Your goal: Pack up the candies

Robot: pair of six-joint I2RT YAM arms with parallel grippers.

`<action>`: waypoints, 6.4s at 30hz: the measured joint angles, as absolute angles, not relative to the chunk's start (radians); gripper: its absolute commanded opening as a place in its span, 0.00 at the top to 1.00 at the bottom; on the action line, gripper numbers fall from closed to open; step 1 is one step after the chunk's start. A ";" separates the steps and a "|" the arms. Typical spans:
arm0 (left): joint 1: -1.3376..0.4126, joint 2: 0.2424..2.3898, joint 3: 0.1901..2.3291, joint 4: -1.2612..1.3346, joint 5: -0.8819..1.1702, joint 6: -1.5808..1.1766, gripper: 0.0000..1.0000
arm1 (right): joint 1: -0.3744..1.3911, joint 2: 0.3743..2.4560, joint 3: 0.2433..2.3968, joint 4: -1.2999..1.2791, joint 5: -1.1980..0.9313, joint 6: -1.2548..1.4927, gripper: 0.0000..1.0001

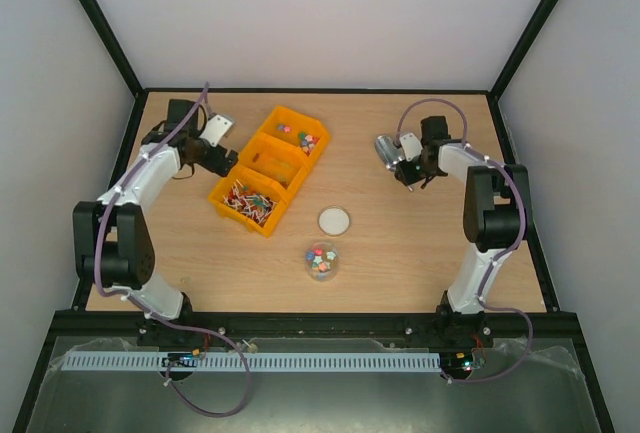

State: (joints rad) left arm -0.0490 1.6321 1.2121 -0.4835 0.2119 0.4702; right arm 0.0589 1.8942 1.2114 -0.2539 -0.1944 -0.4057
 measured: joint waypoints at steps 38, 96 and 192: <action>-0.054 1.369 1.076 -0.283 0.378 0.173 0.00 | 0.504 1.709 1.167 -0.360 -0.195 -0.364 0.16; -0.394 1.176 1.031 -0.543 0.627 1.002 0.05 | 0.368 1.849 1.536 -0.879 -0.825 -0.420 0.98; -0.665 1.478 0.684 -0.373 0.275 1.117 0.80 | 0.452 1.185 0.910 -0.368 -0.630 -0.306 0.40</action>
